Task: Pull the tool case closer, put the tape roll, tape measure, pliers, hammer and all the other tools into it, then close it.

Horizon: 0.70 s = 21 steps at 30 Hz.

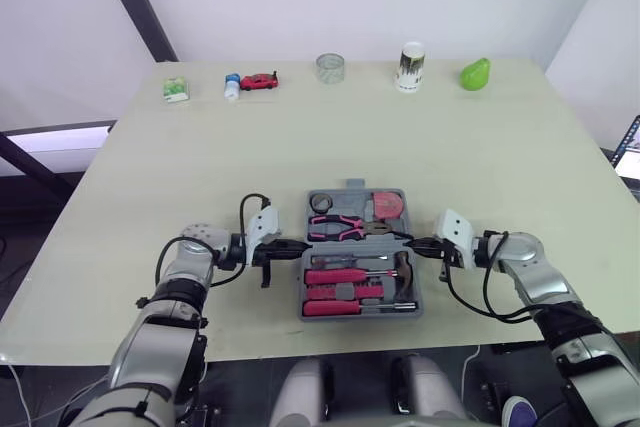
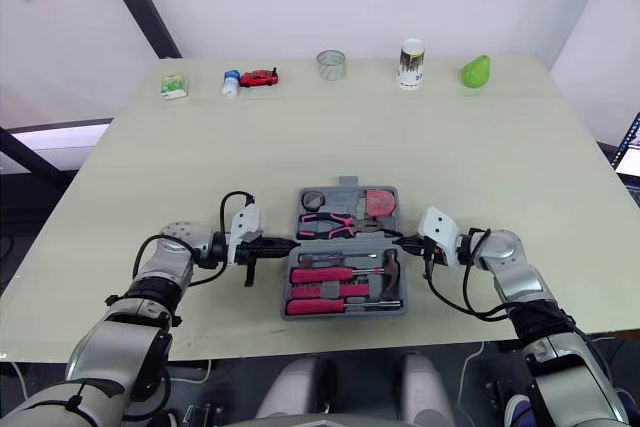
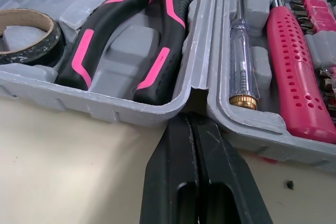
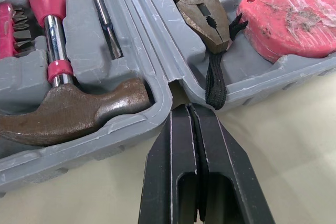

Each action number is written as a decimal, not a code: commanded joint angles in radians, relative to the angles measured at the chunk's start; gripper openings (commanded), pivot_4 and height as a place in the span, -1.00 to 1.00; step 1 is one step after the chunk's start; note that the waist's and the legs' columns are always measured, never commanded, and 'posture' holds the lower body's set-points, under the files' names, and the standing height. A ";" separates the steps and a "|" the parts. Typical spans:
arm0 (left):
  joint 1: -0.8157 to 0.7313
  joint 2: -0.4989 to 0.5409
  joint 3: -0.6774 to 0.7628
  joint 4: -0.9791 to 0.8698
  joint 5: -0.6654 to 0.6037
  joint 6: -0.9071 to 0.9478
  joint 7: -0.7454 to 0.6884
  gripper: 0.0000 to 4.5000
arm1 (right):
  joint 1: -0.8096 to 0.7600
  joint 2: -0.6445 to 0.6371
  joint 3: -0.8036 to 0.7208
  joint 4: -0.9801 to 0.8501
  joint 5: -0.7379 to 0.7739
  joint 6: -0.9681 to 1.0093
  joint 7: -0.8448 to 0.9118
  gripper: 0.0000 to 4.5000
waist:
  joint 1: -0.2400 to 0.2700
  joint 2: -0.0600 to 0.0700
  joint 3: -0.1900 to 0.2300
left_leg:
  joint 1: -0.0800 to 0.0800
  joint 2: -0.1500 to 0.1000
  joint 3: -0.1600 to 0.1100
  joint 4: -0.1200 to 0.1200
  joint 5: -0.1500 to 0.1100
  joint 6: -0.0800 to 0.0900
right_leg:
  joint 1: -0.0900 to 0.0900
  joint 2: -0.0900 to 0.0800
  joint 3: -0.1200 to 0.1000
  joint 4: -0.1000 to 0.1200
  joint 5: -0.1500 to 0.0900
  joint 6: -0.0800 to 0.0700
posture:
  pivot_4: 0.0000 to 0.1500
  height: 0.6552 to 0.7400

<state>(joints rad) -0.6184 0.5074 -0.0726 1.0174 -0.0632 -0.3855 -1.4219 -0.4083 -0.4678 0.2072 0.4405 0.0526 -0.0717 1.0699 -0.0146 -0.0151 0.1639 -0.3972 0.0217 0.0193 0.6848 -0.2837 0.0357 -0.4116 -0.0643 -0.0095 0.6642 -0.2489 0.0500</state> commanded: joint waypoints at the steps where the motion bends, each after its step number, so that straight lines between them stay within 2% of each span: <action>1: -0.005 -0.026 -0.013 -0.025 -0.003 -0.009 -0.013 -0.98 | 0.010 0.010 0.020 -0.052 0.008 -0.013 0.022 -1.00 | 0.001 0.000 0.000 | 0.000 0.000 0.000 0.000 0.000 0.000 | 0.000 0.000 0.000 0.000 0.000 0.000 | 1.00 1.00; 6: 0.029 -0.033 -0.029 -0.100 -0.002 0.019 -0.016 -0.98 | 0.042 -0.019 0.033 -0.096 0.000 -0.004 0.044 -1.00 | 0.003 0.000 0.000 | 0.000 0.000 0.000 0.000 0.000 0.000 | 0.000 0.000 0.000 0.000 0.000 0.000 | 1.00 1.00; 21: 0.265 0.029 -0.057 -0.501 -0.038 0.190 -0.014 -0.98 | 0.156 -0.038 0.055 -0.282 0.016 0.088 0.051 -1.00 | 0.003 0.000 0.000 | 0.000 0.000 0.000 -0.001 0.000 0.000 | 0.000 -0.001 0.000 -0.001 0.000 0.000 | 1.00 1.00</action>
<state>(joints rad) -0.3672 0.5430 -0.0988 0.5812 -0.0823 -0.2128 -1.4204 -0.2612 -0.5248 0.2238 0.2305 0.0471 0.0132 1.0987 -0.0115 -0.0146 0.1634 -0.3974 0.0219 0.0188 0.6844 -0.2838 0.0359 -0.4114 -0.0651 -0.0095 0.6635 -0.2490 0.0500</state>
